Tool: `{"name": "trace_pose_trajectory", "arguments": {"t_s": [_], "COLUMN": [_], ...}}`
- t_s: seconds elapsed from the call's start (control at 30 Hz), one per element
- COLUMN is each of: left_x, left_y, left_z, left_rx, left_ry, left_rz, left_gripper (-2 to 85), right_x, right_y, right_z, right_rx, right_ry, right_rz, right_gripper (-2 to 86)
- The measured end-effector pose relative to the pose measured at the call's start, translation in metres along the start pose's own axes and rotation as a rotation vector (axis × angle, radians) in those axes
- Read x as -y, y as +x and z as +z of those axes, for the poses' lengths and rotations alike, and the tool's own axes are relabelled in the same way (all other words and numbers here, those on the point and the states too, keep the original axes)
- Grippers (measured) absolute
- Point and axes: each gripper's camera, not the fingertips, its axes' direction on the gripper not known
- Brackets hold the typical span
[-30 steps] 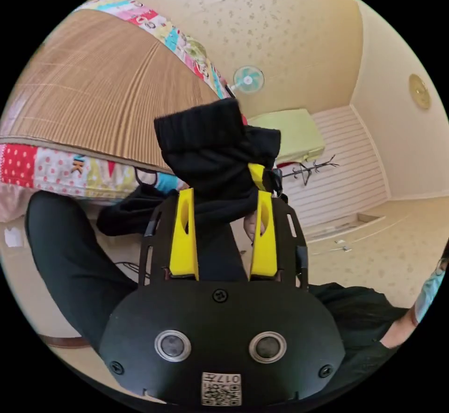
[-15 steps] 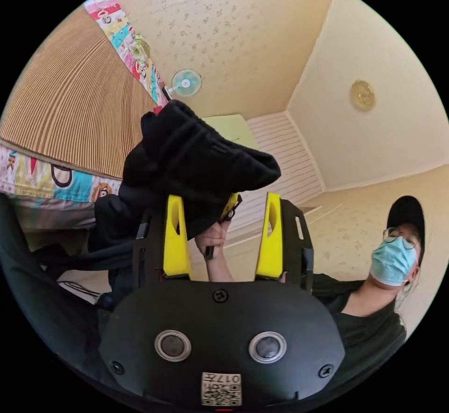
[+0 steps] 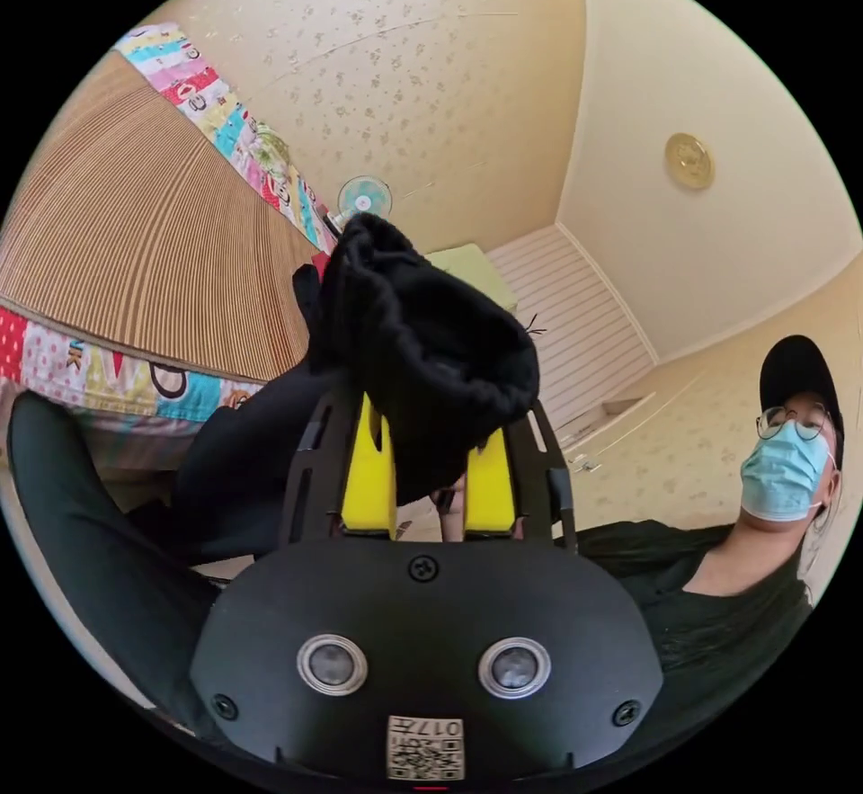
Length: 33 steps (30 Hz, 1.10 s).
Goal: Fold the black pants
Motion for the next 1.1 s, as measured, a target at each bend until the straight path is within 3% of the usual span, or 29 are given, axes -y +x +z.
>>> {"name": "trace_pose_trajectory", "arguments": {"t_s": [0.07, 0.17, 0.33, 0.43, 0.5, 0.57, 0.63, 0.73, 0.83, 0.9, 1.03, 1.1], "left_x": [0.001, 0.005, 0.036, 0.132, 0.283, 0.378, 0.421, 0.416, 0.363, 0.298, 0.174, 0.107], "left_y": [-0.002, 0.012, 0.158, 0.215, 0.243, 0.248, 0.229, 0.179, 0.090, -0.014, -0.173, -0.257], "left_z": [-0.015, -0.048, -0.058, -0.035, 0.004, 0.004, -0.013, -0.015, 0.019, 0.055, 0.098, 0.120], "left_rx": [-0.021, -0.081, 0.171, 0.260, 0.444, 0.551, 0.599, 0.468, 0.604, 0.699, 0.786, 0.815], "left_ry": [-0.011, -0.002, 0.068, 0.117, 0.143, 0.265, 0.387, 0.323, 0.081, -0.171, -0.400, -0.506], "left_rz": [0.043, 0.126, 0.511, 0.617, 0.581, 0.520, 0.349, 0.326, 0.360, 0.305, 0.162, 0.024], "left_gripper": [6.7, 5.5, 5.1, 5.6, 9.4, 12.1, 13.2, 12.4, 12.2, 12.9, 13.2, 13.5], "right_x": [0.002, 0.017, 0.096, 0.234, 0.349, 0.435, 0.439, 0.409, 0.338, 0.282, 0.130, 0.074], "right_y": [-0.014, -0.064, -0.185, -0.186, -0.163, -0.144, -0.136, -0.118, -0.057, -0.002, 0.144, 0.196], "right_z": [-0.045, -0.066, -0.024, 0.002, 0.014, -0.001, -0.014, -0.001, 0.017, 0.025, 0.040, 0.040], "right_rx": [0.041, 0.041, -0.187, -0.499, -0.705, -0.929, -0.865, -0.775, -0.876, -0.942, -1.077, -1.044], "right_ry": [0.144, 0.167, 0.120, 0.154, 0.183, 0.372, 0.528, 0.416, 0.169, 0.016, -0.267, -0.316], "right_rz": [-0.005, -0.107, -0.432, -0.437, -0.389, -0.276, -0.143, -0.223, -0.227, -0.159, 0.110, 0.291], "right_gripper": [6.5, 5.0, 4.8, 5.8, 7.8, 10.1, 10.9, 10.0, 10.6, 11.2, 12.3, 12.5]}}
